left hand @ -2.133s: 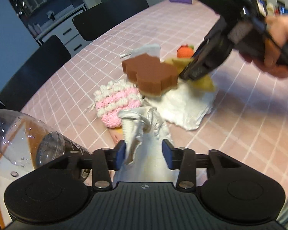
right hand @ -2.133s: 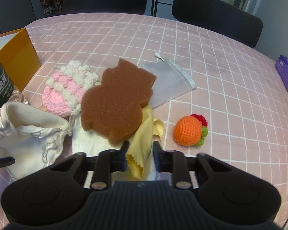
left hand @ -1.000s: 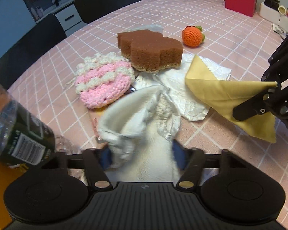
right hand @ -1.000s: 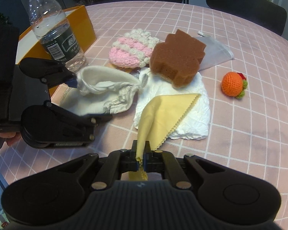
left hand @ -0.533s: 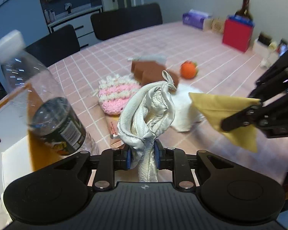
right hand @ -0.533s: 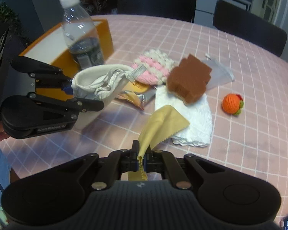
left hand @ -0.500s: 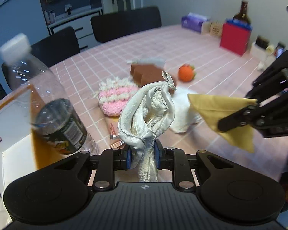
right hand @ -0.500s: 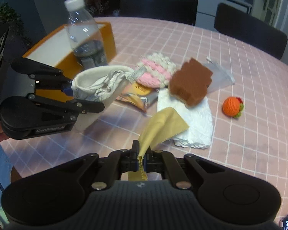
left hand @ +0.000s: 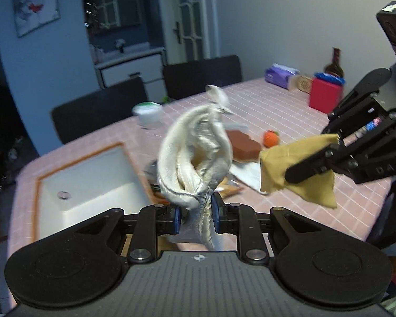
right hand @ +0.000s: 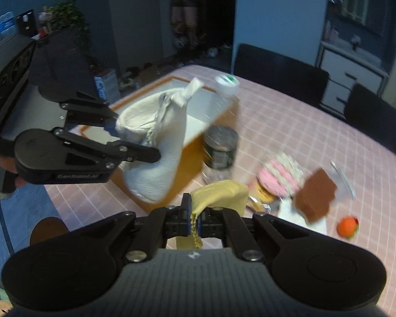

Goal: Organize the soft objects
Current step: 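Lower the white cloth bag and yellow cloth into the box and open both tools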

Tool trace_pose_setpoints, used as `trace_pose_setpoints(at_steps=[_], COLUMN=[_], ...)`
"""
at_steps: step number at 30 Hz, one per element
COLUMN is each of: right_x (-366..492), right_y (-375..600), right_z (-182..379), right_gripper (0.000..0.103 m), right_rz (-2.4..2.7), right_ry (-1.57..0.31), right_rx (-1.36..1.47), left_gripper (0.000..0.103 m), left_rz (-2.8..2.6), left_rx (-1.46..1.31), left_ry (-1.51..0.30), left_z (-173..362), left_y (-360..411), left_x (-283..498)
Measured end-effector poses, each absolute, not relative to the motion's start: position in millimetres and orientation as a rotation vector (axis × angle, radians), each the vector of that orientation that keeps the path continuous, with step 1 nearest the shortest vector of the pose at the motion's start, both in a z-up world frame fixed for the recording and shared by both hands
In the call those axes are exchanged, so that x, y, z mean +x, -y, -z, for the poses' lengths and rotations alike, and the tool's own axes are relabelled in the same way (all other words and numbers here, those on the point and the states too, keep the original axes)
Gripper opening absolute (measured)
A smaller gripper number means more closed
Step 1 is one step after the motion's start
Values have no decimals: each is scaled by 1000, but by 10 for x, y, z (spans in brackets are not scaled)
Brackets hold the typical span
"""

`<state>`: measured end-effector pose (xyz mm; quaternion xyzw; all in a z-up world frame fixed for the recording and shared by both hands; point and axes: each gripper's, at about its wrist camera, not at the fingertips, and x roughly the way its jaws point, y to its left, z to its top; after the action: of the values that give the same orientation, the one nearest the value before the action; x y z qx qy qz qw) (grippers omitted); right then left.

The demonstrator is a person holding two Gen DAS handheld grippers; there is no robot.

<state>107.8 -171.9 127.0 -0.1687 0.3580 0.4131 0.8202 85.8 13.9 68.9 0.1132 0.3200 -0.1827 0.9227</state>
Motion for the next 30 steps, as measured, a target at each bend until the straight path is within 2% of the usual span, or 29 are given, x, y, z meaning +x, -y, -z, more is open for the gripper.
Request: trace_pose_setpoints(at_steps=[9,17,23,30], right_x=[1127,1615,1929,2134], right_y=[752,-216,-601,-829], right_z=[-1474,-919,-533,-209], right_gripper=[1,1,1,2], right_rz=[-1004,-939,-869,-784], right_ry=[-644,-734,-780,-856], right_rx=[-429,-557,-584,-578], left_gripper=[23,22,22,25], left_rz=[236,140,125,114], left_rx=[245,206,200,203], left_ry=[-576,-683,-712,-831], left_z=[-918,-644,-477,-183], left_y=[-703,-1138,-1404,-1604], left_x=[953,1525,1876,2085])
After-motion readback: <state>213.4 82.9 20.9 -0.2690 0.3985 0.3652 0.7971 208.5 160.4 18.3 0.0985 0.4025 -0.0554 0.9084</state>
